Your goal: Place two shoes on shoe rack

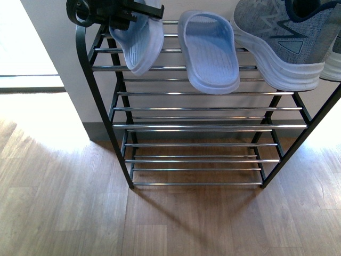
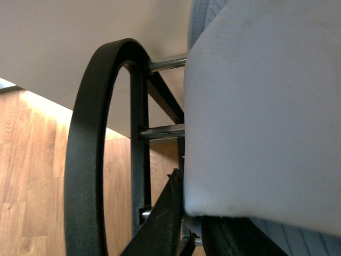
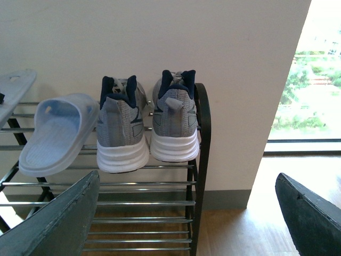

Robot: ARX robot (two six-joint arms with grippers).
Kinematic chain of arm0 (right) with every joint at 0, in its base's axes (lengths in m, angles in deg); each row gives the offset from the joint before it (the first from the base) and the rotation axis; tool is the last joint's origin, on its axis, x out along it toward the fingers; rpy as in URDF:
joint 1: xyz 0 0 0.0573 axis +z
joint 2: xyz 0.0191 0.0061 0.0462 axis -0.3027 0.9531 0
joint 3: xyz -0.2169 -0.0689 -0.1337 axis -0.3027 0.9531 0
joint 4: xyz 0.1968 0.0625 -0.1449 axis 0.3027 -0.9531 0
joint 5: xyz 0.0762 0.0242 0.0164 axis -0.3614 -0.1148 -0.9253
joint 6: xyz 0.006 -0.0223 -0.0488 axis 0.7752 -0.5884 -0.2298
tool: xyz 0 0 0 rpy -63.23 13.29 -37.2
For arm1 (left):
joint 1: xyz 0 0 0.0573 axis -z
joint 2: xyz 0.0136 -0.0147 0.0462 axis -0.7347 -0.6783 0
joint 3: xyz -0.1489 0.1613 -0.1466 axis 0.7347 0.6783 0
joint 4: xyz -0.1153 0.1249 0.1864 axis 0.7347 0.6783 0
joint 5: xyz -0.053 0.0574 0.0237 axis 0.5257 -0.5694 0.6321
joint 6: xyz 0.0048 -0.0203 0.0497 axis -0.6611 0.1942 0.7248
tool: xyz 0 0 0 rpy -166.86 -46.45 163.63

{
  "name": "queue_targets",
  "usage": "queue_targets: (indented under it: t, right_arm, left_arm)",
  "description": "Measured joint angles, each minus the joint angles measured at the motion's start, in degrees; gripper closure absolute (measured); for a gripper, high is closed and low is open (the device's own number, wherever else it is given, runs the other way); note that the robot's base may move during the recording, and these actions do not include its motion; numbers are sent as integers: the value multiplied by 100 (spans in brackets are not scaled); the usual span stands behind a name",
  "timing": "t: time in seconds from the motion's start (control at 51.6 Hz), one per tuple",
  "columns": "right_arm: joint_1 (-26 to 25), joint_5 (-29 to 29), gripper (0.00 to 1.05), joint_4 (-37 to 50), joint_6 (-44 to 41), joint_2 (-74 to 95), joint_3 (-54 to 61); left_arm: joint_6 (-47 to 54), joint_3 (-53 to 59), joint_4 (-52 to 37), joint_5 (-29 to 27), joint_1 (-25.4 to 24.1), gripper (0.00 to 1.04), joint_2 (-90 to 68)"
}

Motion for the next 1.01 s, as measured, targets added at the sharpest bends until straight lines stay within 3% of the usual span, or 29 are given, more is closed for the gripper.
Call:
queue_targets:
  t: [0.174, 0.426, 0.484, 0.639, 0.697, 0.775, 0.852, 1.007]
  right_arm:
    - [0, 0, 9, 0, 0, 0, 0]
    - [0, -2, 9, 0, 0, 0, 0]
    - [0, 0, 9, 2, 0, 0, 0]
    - [0, -2, 9, 0, 0, 0, 0]
    - [0, -2, 9, 0, 0, 0, 0]
    - [0, 2, 9, 0, 0, 0, 0]
    - [0, 0, 9, 0, 0, 0, 0]
    - [0, -15, 9, 0, 0, 0, 0]
  left_arm:
    - [-39, 37, 31, 396, 0, 64, 127]
    - [-76, 767, -61, 1012, 0, 12, 1926]
    - [-33, 966, -138, 1047, -4, 8, 2260]
    - [129, 1862, -857, 876, -59, 13, 3327]
    - [157, 2597, -1943, 413, -157, 21, 3882]
    - [168, 3534, -2900, 404, -378, 32, 4662]
    - [175, 4199, -3399, 407, -564, 41, 5243]
    - [177, 5700, -4070, 684, -920, 70, 6153]
